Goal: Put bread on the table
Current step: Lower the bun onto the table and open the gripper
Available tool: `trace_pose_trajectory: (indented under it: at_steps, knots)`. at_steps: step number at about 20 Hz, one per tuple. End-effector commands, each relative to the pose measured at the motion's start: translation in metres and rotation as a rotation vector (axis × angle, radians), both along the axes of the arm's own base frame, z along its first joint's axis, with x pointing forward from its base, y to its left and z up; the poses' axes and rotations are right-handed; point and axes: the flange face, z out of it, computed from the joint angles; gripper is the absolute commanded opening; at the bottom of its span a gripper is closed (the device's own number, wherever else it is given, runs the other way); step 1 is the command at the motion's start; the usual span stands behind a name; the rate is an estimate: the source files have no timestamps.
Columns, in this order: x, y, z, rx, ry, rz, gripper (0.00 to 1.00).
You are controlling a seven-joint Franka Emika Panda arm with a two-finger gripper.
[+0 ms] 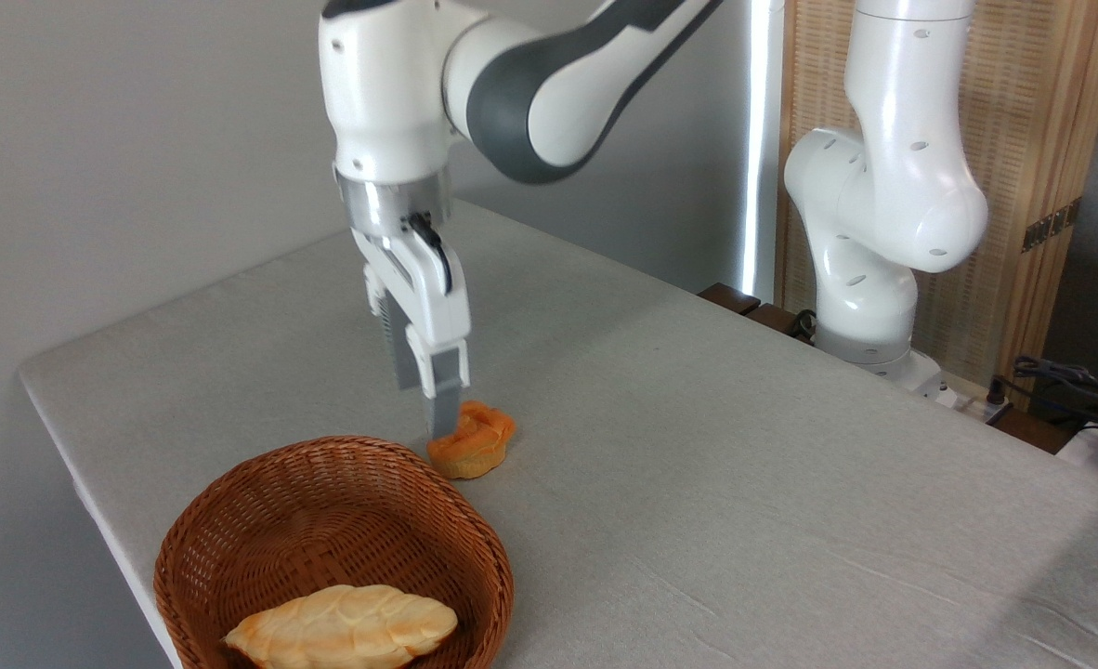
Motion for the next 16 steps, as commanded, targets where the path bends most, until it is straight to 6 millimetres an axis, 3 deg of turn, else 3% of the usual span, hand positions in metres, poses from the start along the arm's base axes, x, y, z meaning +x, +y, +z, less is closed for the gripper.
trace_pose_trajectory:
  at_steps: [1,3,5,11,16]
  knots:
    - [0.016,0.038,0.041,-0.021,-0.068,0.076,1.00]
    - [0.022,0.058,0.056,-0.032,-0.094,0.136,1.00]
    - [0.026,0.065,0.067,-0.040,-0.105,0.183,1.00]
    - [0.036,0.079,0.078,-0.015,-0.045,0.301,1.00]
    - [0.044,0.078,0.077,0.047,-0.059,0.348,1.00]
